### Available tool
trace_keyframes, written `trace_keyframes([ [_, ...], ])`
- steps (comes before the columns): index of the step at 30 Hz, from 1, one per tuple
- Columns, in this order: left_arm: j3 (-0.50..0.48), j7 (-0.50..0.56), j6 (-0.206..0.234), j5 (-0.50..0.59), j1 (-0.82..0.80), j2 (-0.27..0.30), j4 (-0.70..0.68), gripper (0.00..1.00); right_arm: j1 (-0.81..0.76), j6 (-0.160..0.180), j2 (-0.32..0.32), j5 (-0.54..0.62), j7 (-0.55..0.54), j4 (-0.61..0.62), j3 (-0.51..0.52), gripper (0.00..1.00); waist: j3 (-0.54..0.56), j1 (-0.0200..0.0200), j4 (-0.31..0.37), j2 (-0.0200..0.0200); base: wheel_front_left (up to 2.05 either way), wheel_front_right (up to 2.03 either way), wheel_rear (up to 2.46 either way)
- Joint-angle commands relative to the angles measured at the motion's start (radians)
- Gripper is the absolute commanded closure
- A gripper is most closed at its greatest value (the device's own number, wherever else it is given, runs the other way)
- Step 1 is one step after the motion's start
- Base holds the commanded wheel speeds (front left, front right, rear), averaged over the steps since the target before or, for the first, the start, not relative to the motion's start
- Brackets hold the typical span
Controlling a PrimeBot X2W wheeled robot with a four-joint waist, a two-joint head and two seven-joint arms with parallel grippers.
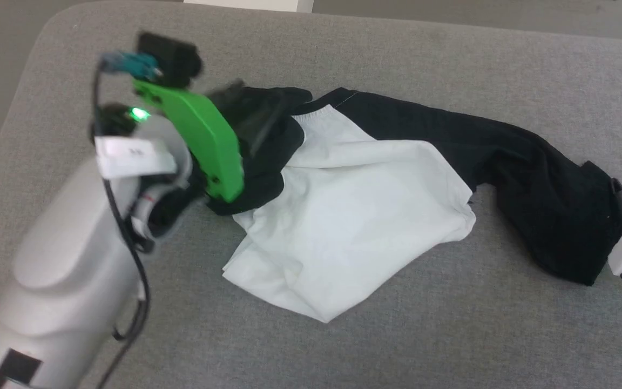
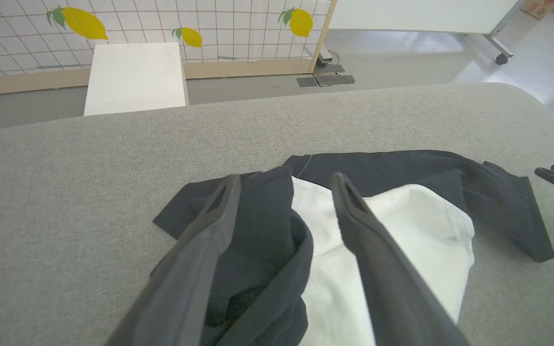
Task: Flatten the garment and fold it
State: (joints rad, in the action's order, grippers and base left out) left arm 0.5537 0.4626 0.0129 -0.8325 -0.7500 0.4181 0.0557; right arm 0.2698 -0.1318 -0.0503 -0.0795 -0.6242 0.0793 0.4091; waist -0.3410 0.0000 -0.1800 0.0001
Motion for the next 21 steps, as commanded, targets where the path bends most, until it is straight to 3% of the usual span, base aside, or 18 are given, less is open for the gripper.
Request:
trace_keyframes([
  [1, -0.004, 0.011, 0.007, 0.014, -0.03, 0.012, 0.006, 0.0, -0.002, 0.001, 0.0, -0.008, 0.004, -0.003, -0.004, 0.0, -0.004, 0.0, 0.001, -0.0001, 0.0, 0.0, 0.0],
  [13, 0.1, 0.161, -0.07, 0.042, -0.208, -0.028, 0.209, 0.0, 0.018, 0.001, 0.0, -0.003, 0.003, 0.008, -0.012, 0.0, -0.048, 0.0, 0.03, -0.0001, 0.0, 0.0, 0.0],
  [21, 0.137, 0.205, -0.071, 0.055, -0.232, -0.038, 0.307, 0.0, 0.017, 0.001, 0.0, -0.004, 0.005, 0.017, -0.005, 0.0, -0.064, 0.0, 0.042, -0.0001, 0.0, 0.0, 0.0],
])
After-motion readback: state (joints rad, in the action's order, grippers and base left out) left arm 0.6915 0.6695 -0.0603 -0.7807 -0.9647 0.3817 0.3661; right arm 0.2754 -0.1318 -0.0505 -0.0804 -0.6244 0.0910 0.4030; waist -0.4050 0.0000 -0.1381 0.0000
